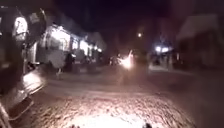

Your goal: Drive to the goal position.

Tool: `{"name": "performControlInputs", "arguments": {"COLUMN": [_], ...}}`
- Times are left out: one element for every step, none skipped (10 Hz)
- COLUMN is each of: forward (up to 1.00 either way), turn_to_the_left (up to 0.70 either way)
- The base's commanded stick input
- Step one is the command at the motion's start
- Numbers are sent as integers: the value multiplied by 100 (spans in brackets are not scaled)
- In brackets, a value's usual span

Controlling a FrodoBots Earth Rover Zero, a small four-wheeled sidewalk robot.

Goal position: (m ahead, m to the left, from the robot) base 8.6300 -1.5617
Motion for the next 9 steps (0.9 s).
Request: {"name": "performControlInputs", "arguments": {"forward": [85,85,85,85,85,85,85,85,85], "turn_to_the_left": [-7,0,0,0,0,0,0,0,0]}}
